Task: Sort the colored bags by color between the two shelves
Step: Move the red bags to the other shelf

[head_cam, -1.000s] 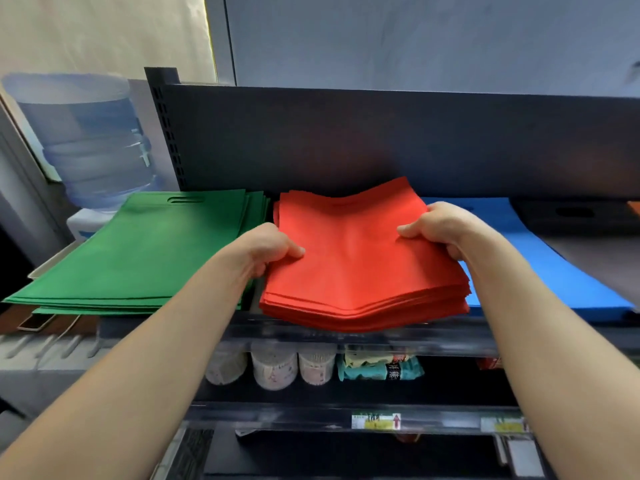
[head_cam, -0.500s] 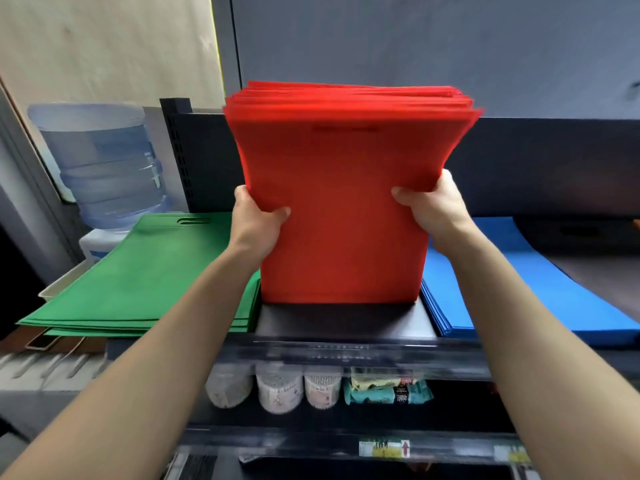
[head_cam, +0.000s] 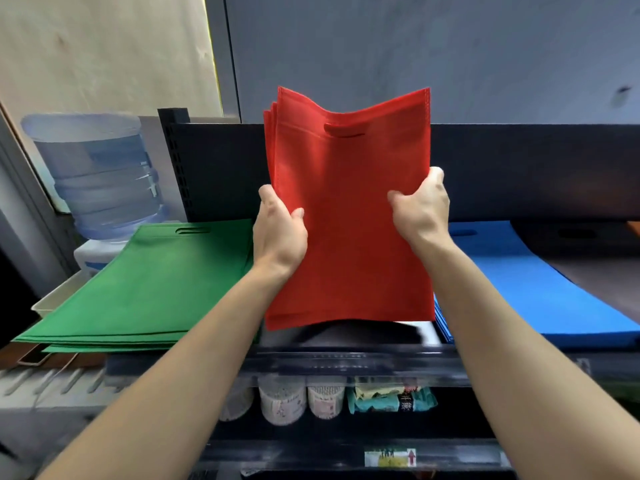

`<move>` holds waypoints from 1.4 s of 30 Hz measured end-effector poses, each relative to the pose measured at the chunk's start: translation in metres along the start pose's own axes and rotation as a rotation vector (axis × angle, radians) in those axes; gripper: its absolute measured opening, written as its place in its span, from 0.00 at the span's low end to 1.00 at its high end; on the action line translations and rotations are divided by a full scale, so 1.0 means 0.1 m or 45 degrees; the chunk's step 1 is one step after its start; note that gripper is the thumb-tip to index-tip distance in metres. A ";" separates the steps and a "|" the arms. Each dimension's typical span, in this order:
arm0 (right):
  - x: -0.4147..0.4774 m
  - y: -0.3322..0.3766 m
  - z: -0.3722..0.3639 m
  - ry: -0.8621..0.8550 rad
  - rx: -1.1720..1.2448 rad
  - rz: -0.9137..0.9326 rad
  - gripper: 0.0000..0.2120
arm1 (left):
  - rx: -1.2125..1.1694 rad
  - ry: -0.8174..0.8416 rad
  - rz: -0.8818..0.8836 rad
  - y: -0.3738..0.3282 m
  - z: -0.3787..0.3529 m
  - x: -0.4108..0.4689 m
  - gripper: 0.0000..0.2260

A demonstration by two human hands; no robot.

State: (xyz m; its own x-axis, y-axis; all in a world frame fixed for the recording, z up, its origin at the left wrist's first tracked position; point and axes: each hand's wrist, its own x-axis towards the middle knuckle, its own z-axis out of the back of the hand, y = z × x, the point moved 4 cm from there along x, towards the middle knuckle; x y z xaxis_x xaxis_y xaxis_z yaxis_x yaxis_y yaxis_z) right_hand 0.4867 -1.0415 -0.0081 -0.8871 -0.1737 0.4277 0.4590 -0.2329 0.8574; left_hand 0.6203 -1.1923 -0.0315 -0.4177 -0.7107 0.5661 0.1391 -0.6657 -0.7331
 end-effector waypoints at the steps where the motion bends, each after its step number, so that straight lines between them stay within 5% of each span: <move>1: -0.01 0.02 -0.01 -0.006 0.006 0.027 0.16 | -0.020 -0.011 -0.032 0.00 -0.01 0.00 0.14; 10: -0.21 -0.20 -0.11 0.062 -0.059 0.061 0.47 | 0.037 0.061 -0.074 0.22 0.02 -0.17 0.41; 16: -0.19 -0.03 -0.12 -0.036 0.057 0.166 0.47 | -0.027 -0.046 -0.303 0.06 0.07 -0.06 0.41; 20: -0.26 -0.22 -0.18 0.047 -0.069 0.027 0.48 | 0.120 0.116 -0.172 0.27 0.02 -0.15 0.36; 33: -0.32 -0.38 -0.21 0.041 0.094 -0.079 0.31 | 0.084 0.107 -0.151 0.35 0.01 -0.19 0.34; 42: 0.06 0.11 0.06 0.161 -0.126 -0.016 0.37 | 0.164 0.228 -0.072 -0.04 0.27 0.32 0.30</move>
State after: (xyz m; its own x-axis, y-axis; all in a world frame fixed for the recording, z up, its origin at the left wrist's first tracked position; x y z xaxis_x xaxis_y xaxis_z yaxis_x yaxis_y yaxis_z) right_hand 0.4857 -1.0395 0.0054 -0.8824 -0.2877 0.3724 0.4560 -0.3275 0.8275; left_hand 0.6309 -1.2187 -0.0005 -0.5791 -0.6274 0.5206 0.2198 -0.7351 -0.6414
